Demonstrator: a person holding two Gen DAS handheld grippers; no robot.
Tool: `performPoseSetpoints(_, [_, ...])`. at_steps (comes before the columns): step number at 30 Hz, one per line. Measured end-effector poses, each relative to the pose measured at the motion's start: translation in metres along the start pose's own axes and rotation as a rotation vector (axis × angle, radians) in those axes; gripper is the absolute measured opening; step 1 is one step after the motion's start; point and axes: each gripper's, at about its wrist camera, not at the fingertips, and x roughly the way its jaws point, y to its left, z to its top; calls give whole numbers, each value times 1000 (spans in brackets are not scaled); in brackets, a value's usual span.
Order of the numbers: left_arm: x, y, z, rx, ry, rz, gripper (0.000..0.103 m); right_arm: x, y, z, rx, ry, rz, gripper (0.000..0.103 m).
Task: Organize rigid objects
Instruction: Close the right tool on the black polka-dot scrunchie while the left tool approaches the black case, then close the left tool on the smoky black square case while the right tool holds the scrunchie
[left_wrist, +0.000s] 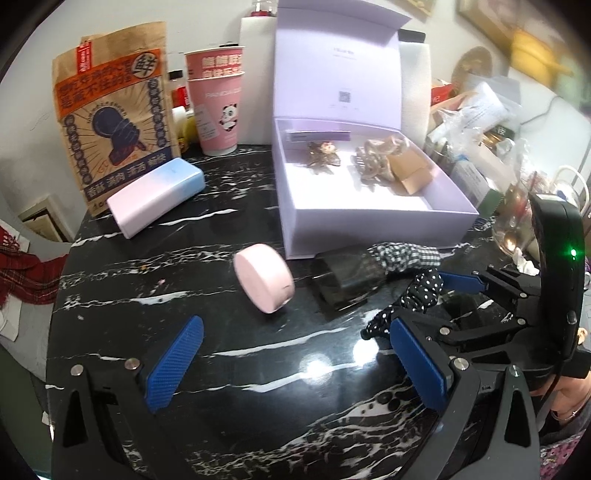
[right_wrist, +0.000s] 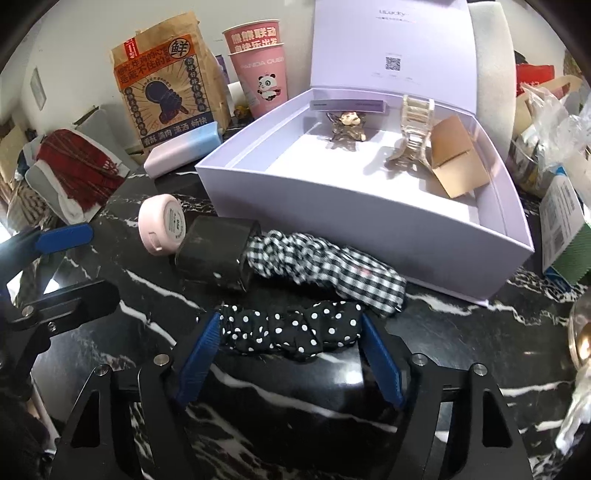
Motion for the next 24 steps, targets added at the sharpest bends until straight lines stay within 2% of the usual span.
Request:
performPoseSetpoints(9, [13, -29, 6, 23, -20, -74, 103, -17, -28, -13, 48, 9, -30, 75])
performPoseSetpoints(11, [19, -39, 8, 37, -23, -70, 98, -22, -36, -16, 67, 8, -41, 75])
performPoseSetpoints(13, [24, -46, 10, 40, -21, -71, 86, -25, -43, -19, 83, 7, -47, 75])
performPoseSetpoints(17, [38, -48, 14, 10, 6, -70, 84, -30, -54, -24, 112, 1, -53, 75])
performPoseSetpoints(19, [44, -47, 16, -12, 19, -70, 74, -32, -57, -25, 122, -2, -52, 75])
performPoseSetpoints(22, [50, -45, 18, -40, 28, -73, 64, -33, -60, -26, 129, -6, -48, 75])
performPoseSetpoints(24, [54, -45, 19, -43, 38, -67, 63, -33, -62, -25, 132, -7, -45, 75])
